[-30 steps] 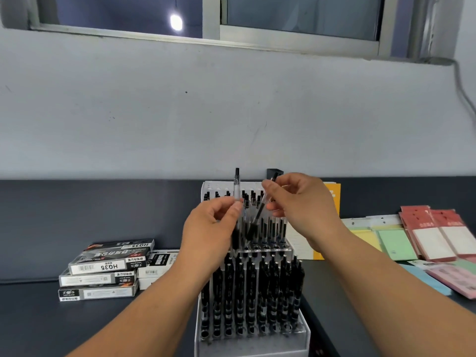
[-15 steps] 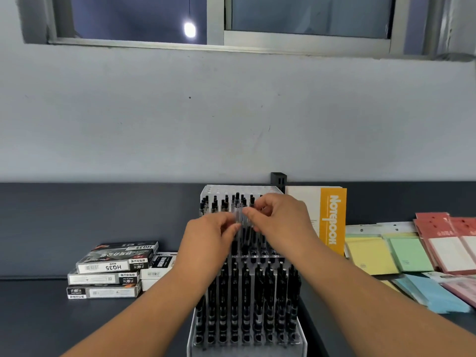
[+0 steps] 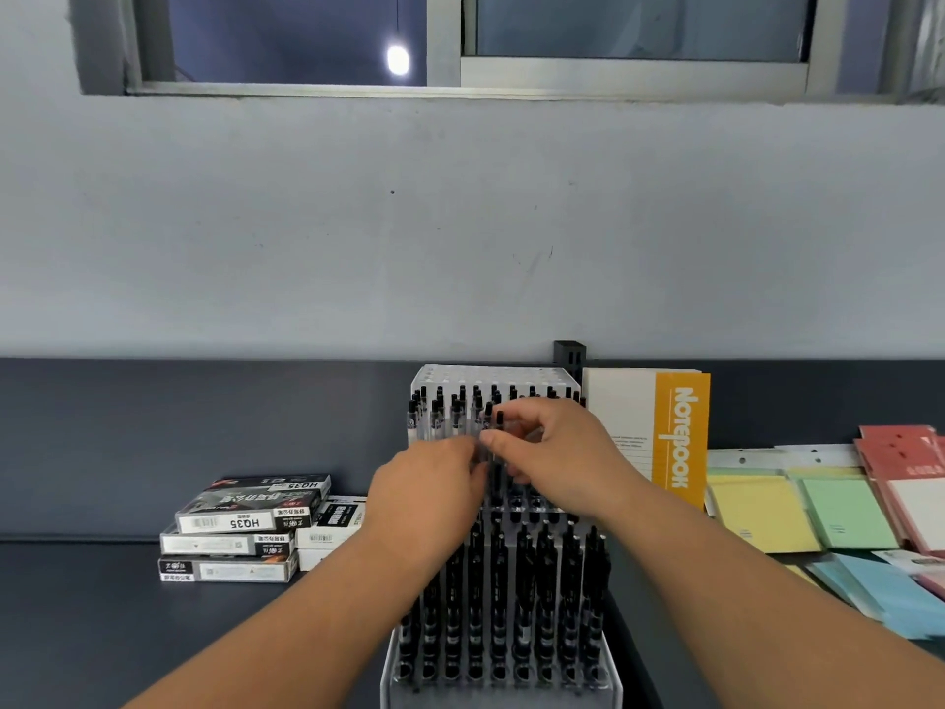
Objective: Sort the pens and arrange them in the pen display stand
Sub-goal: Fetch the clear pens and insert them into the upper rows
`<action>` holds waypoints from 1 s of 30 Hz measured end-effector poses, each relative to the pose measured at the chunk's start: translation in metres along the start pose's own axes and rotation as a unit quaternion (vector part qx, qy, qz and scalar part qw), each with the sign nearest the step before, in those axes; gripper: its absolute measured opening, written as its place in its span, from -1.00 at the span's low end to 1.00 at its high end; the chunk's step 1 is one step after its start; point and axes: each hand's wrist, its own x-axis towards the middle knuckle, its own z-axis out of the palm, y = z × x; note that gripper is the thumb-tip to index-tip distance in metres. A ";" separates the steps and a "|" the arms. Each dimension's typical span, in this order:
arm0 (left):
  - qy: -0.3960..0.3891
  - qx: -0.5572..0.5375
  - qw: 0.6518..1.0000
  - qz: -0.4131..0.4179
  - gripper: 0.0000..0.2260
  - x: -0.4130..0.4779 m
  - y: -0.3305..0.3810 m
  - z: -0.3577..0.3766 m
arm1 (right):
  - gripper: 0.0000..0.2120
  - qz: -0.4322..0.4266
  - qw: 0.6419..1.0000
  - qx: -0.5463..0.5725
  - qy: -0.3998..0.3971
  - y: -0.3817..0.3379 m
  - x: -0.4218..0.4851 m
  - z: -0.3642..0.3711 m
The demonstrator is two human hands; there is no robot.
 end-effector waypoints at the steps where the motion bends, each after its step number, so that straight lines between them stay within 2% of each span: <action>1: -0.007 0.004 1.000 0.002 -0.76 0.001 0.000 -0.001 | -0.80 0.000 1.000 0.002 -0.001 0.000 0.001 0.000; 5: 0.007 -0.040 0.999 0.004 -0.78 0.002 -0.003 -0.012 | -0.87 -0.002 1.000 -0.003 -0.001 -0.002 0.003 0.000; 8: 0.042 -0.114 0.992 0.038 -0.60 0.007 -0.005 -0.026 | -0.84 0.006 1.000 0.009 -0.002 -0.003 0.003 -0.001; 10: 0.032 -0.110 0.991 0.067 -0.56 0.011 -0.007 -0.030 | -0.89 0.007 1.000 0.019 -0.008 -0.002 0.003 -0.002; 15: 0.038 -0.097 0.991 0.079 -0.70 0.020 -0.013 -0.030 | -0.81 0.008 1.000 0.018 -0.011 -0.002 0.002 -0.002; 17: 0.049 -0.105 0.990 0.079 -0.74 0.021 -0.013 -0.031 | -0.85 0.009 1.000 0.006 0.004 -0.002 0.002 -0.001; 20: 0.047 -0.115 0.990 0.064 -0.78 0.024 -0.014 -0.031 | -0.80 0.020 0.998 -0.037 0.049 -0.002 0.003 -0.001; 25: 0.010 -0.159 0.987 0.026 -0.88 0.033 -0.016 -0.035 | -0.76 0.026 0.994 -0.084 0.072 -0.004 0.004 0.002; 30: -0.012 -0.231 0.973 0.015 -0.90 0.037 -0.017 -0.033 | -0.78 0.037 0.996 -0.065 0.057 -0.006 0.004 0.003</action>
